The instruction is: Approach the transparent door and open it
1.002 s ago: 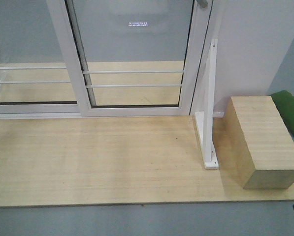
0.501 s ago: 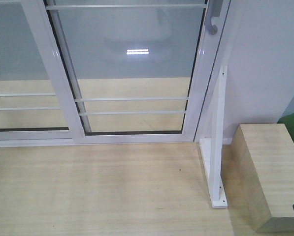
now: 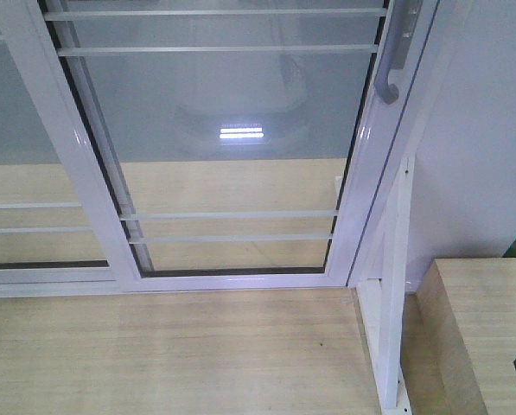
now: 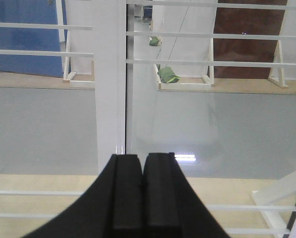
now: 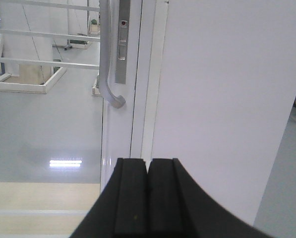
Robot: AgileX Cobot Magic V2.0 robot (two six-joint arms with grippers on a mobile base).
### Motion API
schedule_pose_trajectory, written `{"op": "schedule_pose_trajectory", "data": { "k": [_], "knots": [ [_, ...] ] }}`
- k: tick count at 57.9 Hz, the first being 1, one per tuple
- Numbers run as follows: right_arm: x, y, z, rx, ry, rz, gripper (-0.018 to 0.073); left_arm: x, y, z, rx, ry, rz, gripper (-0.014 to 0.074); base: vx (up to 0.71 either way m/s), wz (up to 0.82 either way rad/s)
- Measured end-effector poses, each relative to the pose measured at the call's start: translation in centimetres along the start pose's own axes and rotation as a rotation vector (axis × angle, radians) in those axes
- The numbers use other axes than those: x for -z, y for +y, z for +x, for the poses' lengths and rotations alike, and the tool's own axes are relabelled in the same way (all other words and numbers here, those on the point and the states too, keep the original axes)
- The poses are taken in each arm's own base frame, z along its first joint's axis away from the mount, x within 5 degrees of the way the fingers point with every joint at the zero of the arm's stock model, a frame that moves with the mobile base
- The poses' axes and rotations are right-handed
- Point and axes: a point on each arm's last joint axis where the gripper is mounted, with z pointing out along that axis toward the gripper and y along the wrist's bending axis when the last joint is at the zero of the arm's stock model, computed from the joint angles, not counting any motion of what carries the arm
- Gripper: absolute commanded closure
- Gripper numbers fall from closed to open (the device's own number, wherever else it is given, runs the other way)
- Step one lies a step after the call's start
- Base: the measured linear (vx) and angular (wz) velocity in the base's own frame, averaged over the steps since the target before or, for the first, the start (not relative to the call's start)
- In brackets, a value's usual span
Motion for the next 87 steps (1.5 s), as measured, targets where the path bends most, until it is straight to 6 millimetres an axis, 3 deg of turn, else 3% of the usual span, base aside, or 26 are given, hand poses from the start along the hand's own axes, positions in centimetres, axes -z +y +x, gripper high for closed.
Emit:
{"op": "schedule_pose_trajectory", "data": {
  "k": [87],
  "knots": [
    [-0.01,0.01,0.11,0.0,0.006,0.0,0.0568,0.0,-0.01,0.13,0.0,0.012,0.001,0.0603,0.08,0.01]
  ]
}}
